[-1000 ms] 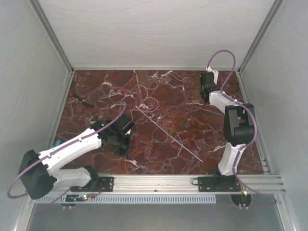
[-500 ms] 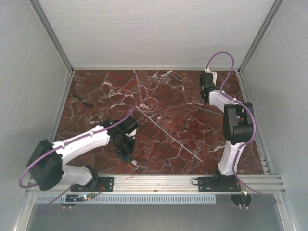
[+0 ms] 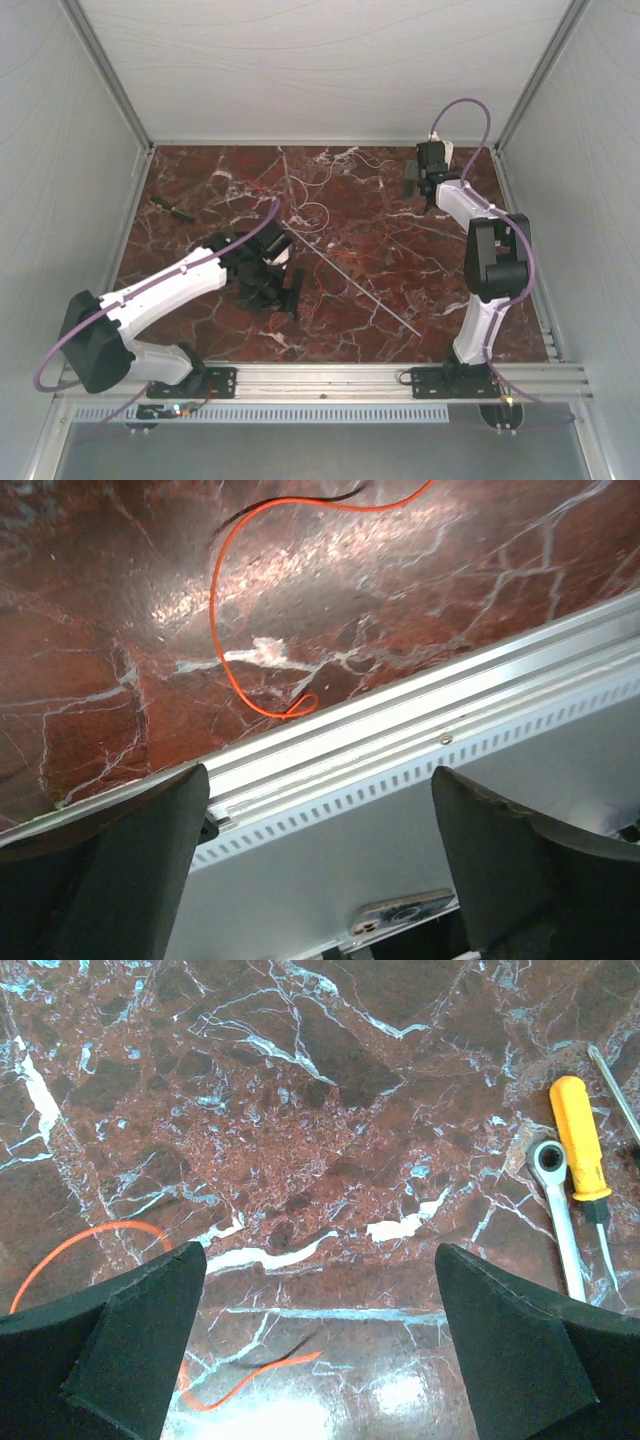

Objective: Zip-tie the wires
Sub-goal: Straighten the cable at the center of the board.

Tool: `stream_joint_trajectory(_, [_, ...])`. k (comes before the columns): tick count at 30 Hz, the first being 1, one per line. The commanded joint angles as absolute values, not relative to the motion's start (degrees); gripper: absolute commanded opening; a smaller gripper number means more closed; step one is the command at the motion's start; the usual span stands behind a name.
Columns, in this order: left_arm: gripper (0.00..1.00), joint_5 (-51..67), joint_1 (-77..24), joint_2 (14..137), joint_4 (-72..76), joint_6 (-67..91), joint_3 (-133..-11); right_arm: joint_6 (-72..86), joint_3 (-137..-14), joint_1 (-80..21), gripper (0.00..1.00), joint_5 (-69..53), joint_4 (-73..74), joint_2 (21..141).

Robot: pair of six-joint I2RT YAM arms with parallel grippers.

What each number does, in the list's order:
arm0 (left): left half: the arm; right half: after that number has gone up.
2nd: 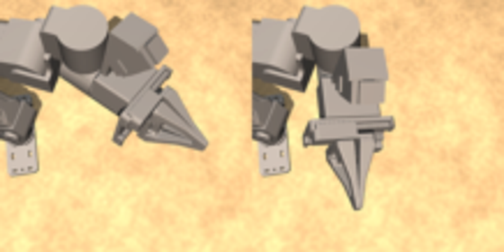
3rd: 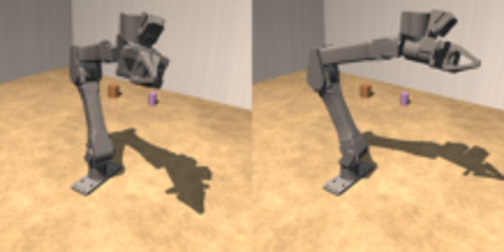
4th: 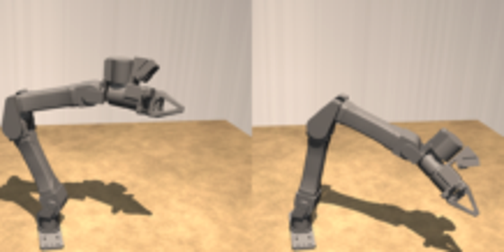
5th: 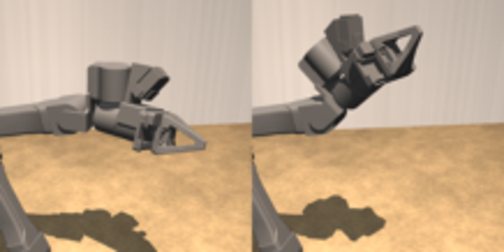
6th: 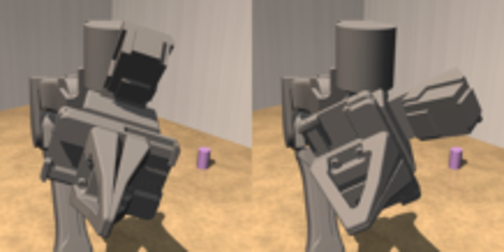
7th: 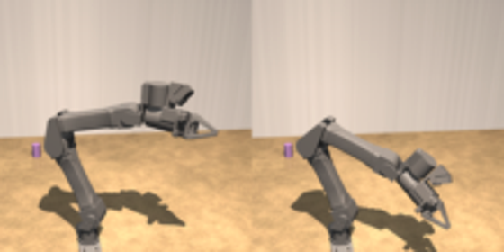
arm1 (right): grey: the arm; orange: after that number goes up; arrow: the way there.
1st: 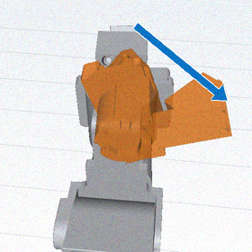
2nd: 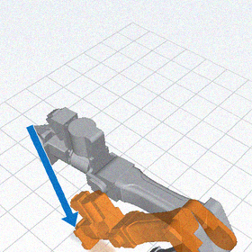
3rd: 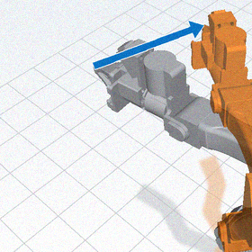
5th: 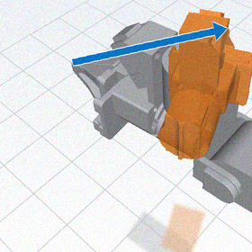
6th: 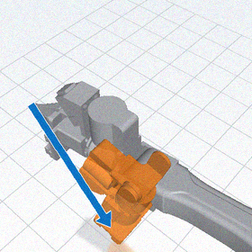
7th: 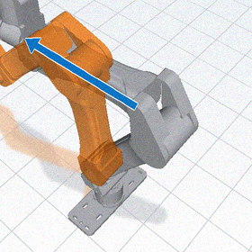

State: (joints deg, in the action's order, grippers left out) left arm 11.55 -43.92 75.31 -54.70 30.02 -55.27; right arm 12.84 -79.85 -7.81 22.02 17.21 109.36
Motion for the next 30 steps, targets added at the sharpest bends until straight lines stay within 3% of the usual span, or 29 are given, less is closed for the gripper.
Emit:
stream_joint_trajectory(1, [0.99,10.4,-43.6,75.7,-60.3,29.4,-62.0,15.2,-82.2,-7.7,0.98,22.5,21.5,105.1])
stream_joint_trajectory(19, [1.00,-5.0,-36.6,76.0,-69.7,24.6,-90.0,16.7,-79.8,-10.5,0.98,25.6,24.3,87.4])
stream_joint_trajectory(24, [1.00,-2.9,-29.4,77.2,-63.6,26.2,-88.8,17.4,-78.2,-13.2,0.98,24.3,23.5,80.9])
stream_joint_trajectory(30, [0.99,6.1,-23.5,75.5,-42.1,26.6,-76.1,26.2,-71.7,-15.6,0.98,15.6,23.5,72.4])
